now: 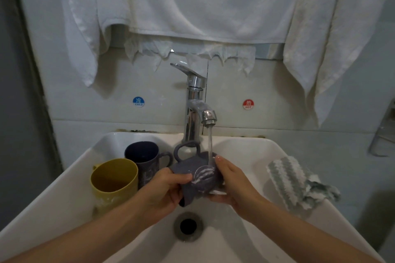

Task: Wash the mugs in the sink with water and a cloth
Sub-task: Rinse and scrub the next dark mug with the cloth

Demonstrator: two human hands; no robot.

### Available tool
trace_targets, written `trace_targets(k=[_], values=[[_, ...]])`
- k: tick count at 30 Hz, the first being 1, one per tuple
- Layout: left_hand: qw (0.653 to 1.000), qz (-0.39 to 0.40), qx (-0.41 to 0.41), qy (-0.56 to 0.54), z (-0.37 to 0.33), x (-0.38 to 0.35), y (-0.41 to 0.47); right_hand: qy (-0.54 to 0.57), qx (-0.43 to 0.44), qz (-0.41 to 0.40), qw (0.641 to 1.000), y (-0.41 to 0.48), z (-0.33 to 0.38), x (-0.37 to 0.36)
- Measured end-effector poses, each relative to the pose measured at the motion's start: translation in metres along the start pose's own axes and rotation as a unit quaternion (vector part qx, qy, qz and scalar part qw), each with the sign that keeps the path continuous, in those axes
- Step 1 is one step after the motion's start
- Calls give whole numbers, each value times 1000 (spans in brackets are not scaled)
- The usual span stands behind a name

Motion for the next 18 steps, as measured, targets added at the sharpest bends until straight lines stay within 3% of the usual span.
trace_targets(k=[2,7,11,14,18], values=[[1000,-3,1,0,-1,1,0,19,-13,0,1000,-1,3,0],[998,40,-4,50,3,-1,-2,-64,45,7,997,-1,2,0],[997,36,-7,65,6,-3,-1,4,-13,-45,999,-1,4,5],[997,31,-16,62,6,-1,1,0,2,-43,999,-1,7,6],[995,31,-18,88,6,-3,0,-82,46,-26,995,0,4,1]])
Point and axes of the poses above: each hand's wrist, its own y-axis towards the middle knuckle, its own x-axis out of the back of the hand, z = x × y, the point moved 2 cm from there along y, towards the middle knuckle, and after that the axes turned 5 degrees about x, right-handed, at the moved point
